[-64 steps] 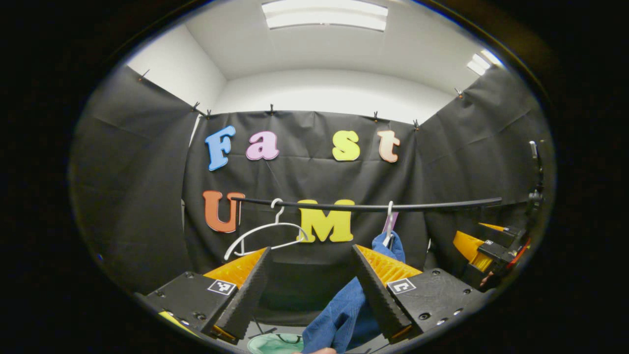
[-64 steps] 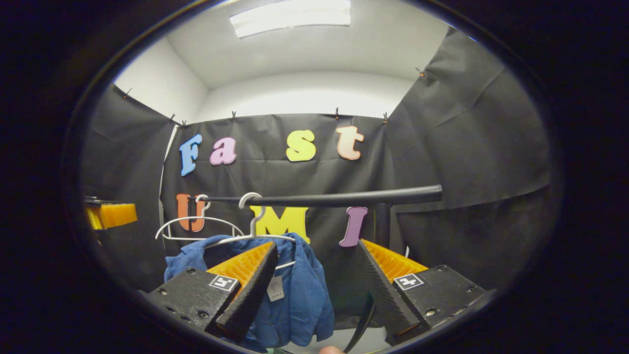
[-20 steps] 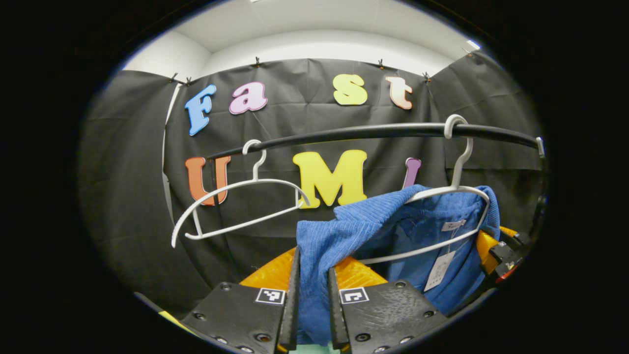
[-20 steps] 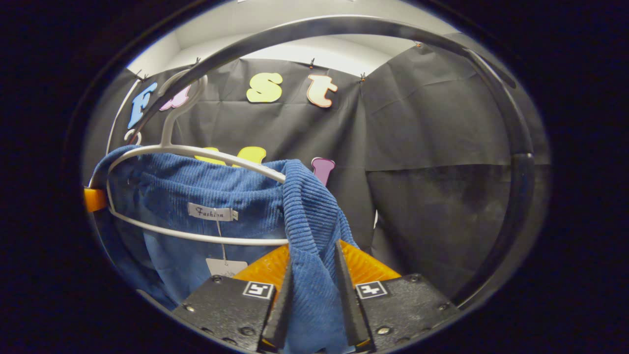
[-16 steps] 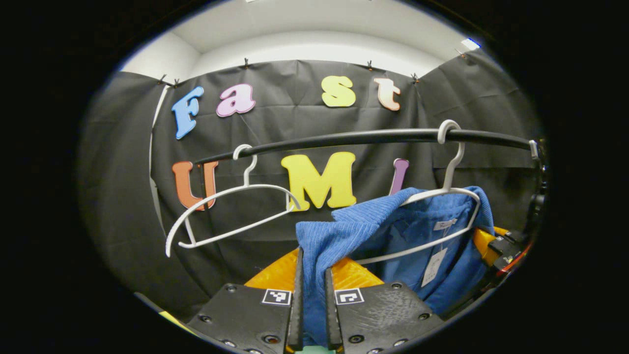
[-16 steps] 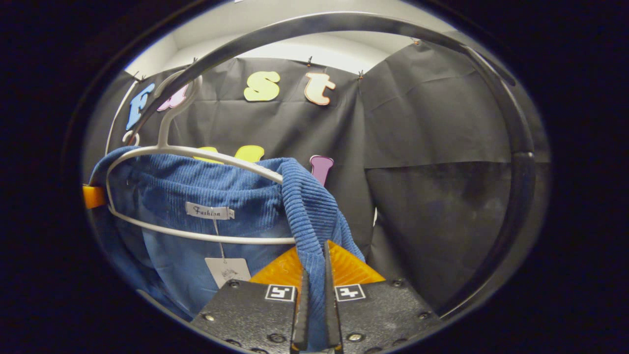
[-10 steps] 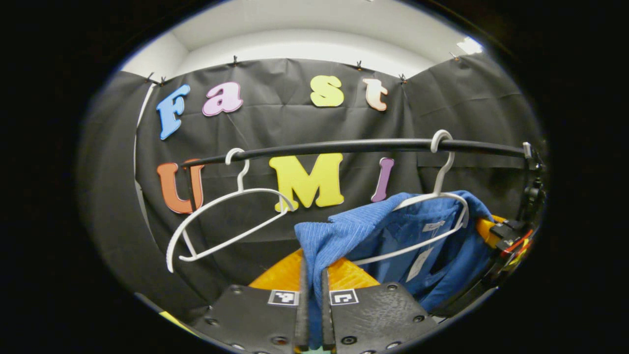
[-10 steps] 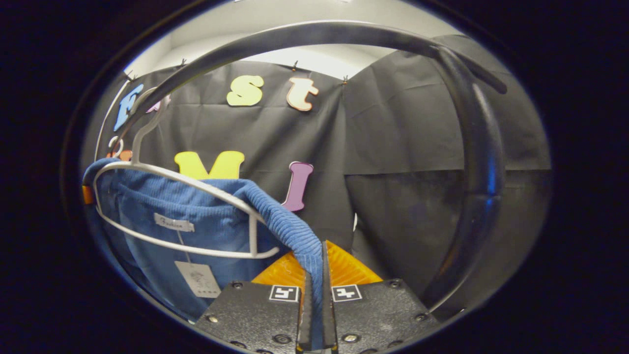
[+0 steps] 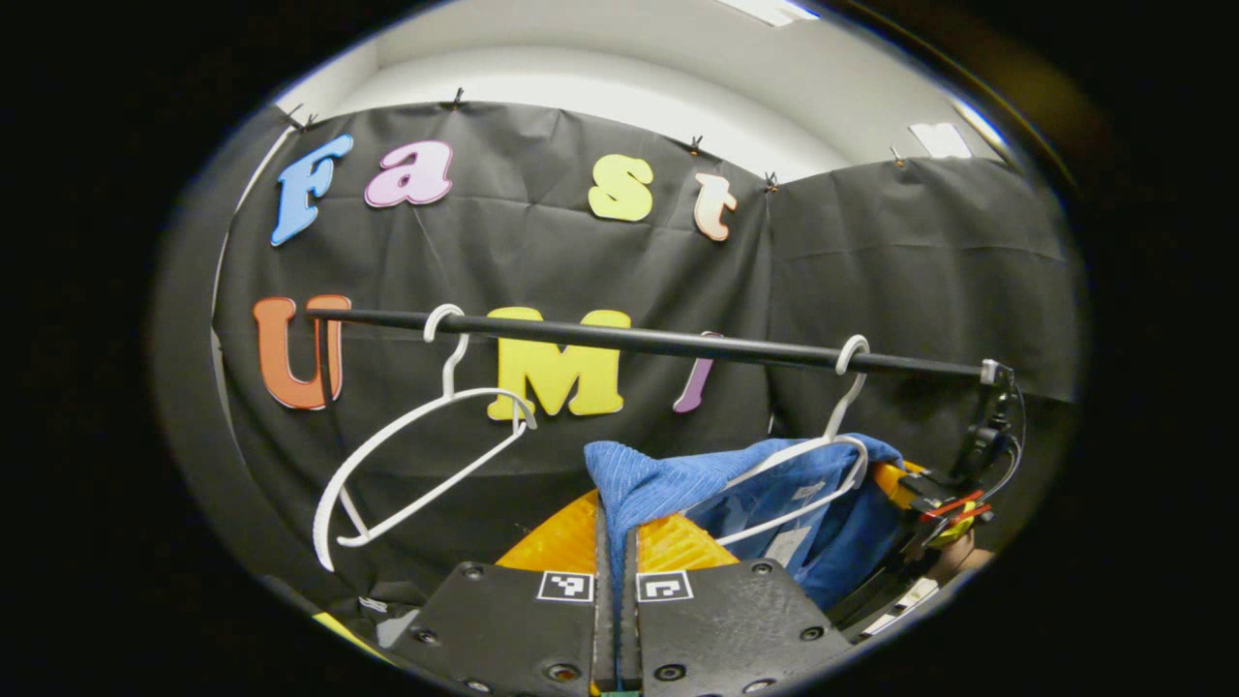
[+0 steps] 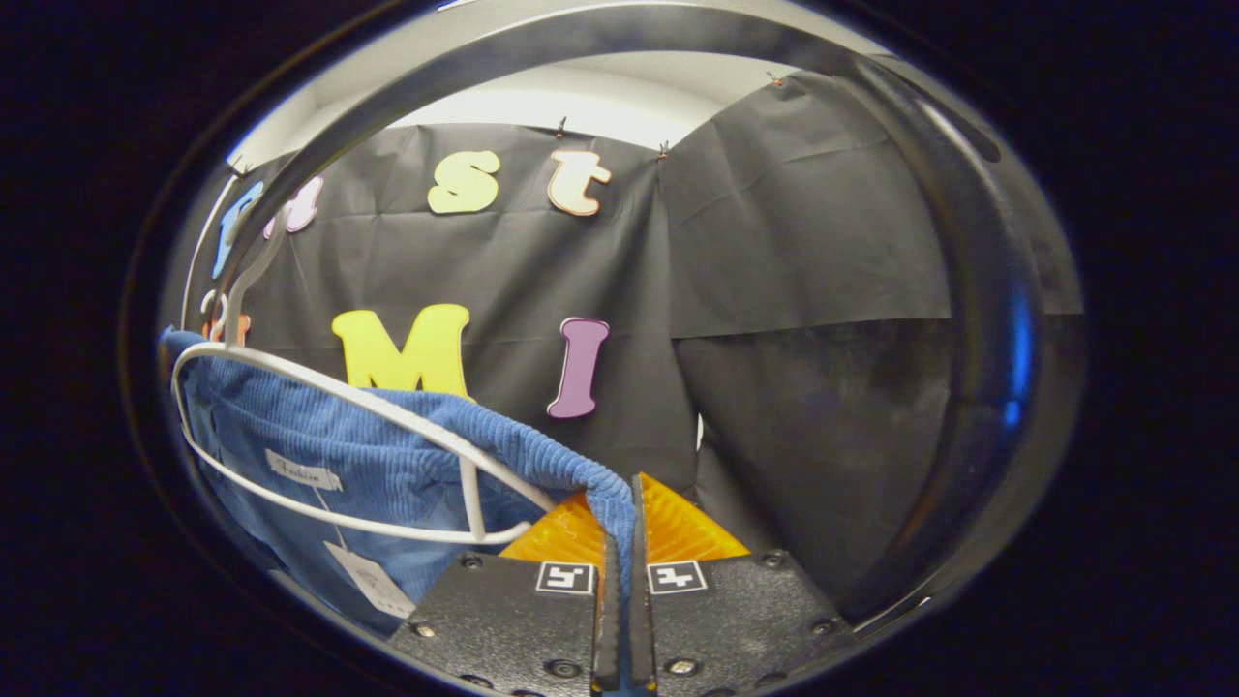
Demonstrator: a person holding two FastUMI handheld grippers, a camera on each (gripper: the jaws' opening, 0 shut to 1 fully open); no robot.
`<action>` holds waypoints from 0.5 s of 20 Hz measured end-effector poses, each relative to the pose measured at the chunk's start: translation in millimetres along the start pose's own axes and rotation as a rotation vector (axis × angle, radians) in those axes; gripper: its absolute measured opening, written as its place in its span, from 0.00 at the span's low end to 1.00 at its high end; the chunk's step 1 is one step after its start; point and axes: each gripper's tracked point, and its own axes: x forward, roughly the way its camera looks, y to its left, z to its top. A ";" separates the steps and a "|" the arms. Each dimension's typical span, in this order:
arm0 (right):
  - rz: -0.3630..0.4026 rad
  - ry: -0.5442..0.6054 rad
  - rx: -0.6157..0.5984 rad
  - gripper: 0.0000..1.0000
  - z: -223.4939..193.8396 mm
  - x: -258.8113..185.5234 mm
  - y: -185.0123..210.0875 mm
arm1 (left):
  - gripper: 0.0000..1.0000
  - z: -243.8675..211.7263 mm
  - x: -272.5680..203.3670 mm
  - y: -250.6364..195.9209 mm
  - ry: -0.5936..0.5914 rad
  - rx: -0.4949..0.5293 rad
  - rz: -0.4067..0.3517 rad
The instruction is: Grasp the clothes on the hanger with both hands and then place them into the laundry hamper below.
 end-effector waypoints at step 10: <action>-0.069 -0.066 -0.117 0.07 7.6 -1.3 0.5 | 0.07 9.2 15.4 15.5 0.055 0.119 -0.208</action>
